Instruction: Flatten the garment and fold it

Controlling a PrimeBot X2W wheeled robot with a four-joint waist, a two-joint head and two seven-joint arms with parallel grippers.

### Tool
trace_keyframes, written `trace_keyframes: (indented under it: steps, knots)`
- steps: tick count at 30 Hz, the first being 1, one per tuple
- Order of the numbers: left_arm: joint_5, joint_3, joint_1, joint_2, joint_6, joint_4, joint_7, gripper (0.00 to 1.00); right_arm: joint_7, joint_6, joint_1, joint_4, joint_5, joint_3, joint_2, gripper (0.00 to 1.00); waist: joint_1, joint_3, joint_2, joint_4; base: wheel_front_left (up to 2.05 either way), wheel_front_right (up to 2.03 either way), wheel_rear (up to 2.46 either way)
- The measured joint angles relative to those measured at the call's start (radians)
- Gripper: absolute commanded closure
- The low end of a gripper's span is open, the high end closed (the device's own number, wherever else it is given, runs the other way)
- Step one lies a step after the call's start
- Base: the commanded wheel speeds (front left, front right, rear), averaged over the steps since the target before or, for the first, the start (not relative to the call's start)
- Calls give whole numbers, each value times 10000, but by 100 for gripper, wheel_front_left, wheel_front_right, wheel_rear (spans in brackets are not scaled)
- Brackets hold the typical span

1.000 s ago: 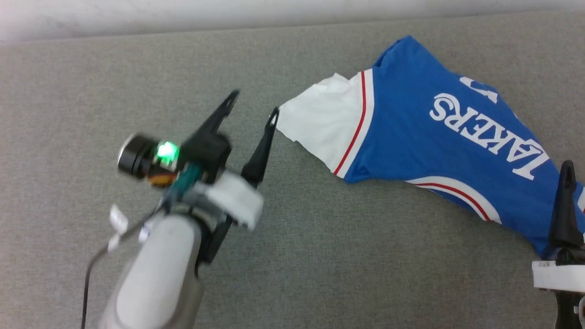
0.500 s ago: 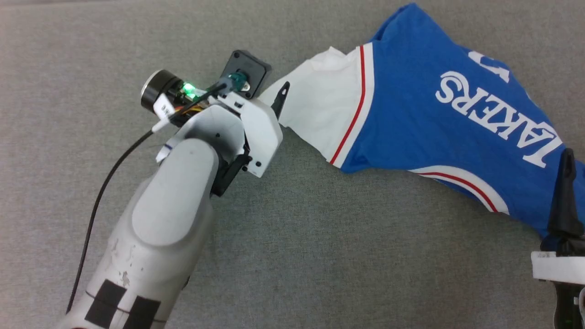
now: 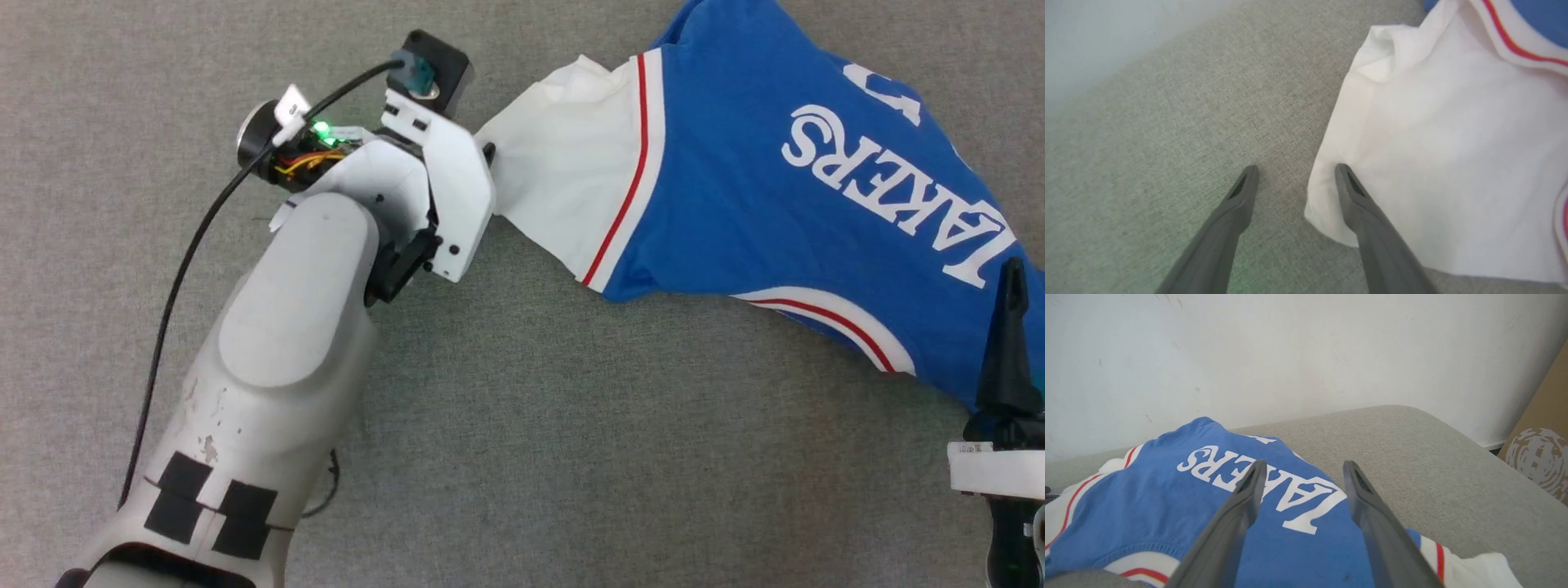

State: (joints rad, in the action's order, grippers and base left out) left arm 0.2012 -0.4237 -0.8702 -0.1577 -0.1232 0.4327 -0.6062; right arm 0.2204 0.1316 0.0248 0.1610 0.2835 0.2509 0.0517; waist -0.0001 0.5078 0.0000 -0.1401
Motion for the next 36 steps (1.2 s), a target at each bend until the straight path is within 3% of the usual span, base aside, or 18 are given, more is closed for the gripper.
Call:
trace_keyframes:
  steps: [12,13,14,15,24,31,36]
  knots:
    - [892,13,180,161,10,-777,-1475,0,-15,0,122,-155,63,-84,0,0,0,25,0,82,0,0,0]
    - [882,-27,198,128,10,-832,-1473,13,-13,0,129,-171,82,-96,0,0,0,36,0,80,0,0,0]
    - [878,-44,216,109,10,-869,-1465,69,-13,0,147,-186,88,-111,0,0,0,48,1,75,0,0,0]
    - [876,-105,239,81,10,-897,-1421,100,-13,0,171,-199,90,-127,0,0,0,59,0,67,0,0,0]
    - [1223,-58,593,119,65,-940,-301,100,-12,0,274,-326,96,-71,-2,0,1,18,0,81,0,0,0]
    - [2282,1175,2409,499,1009,-2219,1570,100,-17,0,220,-414,96,-58,0,0,1,-503,0,245,0,0,0]
    - [2999,2619,4902,337,1985,-3940,2491,100,-178,0,37,-433,50,-153,0,0,0,-1054,0,431,0,0,0]
